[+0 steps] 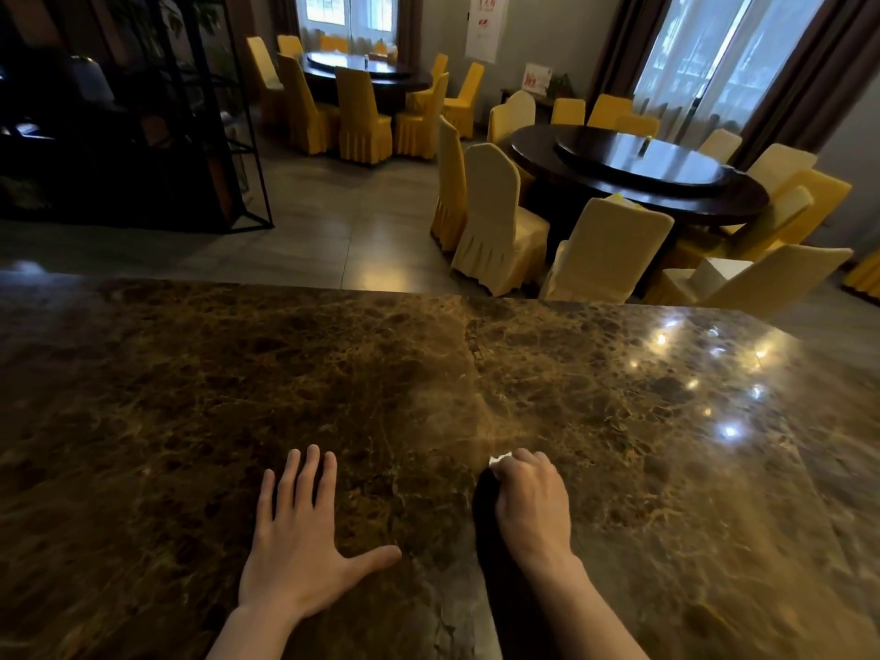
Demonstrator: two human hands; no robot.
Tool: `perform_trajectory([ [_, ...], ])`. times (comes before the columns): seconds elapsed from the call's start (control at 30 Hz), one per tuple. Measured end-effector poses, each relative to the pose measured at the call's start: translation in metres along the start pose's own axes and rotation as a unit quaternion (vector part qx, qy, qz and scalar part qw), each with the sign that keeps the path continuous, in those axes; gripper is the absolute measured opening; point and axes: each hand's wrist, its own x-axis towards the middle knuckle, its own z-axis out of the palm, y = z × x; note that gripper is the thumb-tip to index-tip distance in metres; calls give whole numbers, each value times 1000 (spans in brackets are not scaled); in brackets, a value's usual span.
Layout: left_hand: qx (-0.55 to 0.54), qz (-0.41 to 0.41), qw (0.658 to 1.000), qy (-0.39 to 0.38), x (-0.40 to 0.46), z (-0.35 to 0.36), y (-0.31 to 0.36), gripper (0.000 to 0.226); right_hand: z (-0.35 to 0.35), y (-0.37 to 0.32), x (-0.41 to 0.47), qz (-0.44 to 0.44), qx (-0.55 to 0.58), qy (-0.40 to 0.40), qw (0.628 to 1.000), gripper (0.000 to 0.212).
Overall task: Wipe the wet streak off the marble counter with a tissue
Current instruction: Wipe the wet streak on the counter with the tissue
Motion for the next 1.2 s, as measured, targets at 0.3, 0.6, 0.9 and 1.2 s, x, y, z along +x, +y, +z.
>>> perform_trajectory([
  [0.3,5,1,1000,-4,0,-1,0,151,-3,-19,-38,-192,16,-62,979,21],
  [0.6,2,2,1000,2,1,1,-1,152,-2,3,-4,78,-15,9,997,26],
  [0.9,3,2,1000,-2,1,1,-1,151,-3,13,-25,-81,8,-39,996,14],
  [1.2,6,-1,1000,-17,2,-2,2,152,7,-11,28,126,53,38,990,22],
])
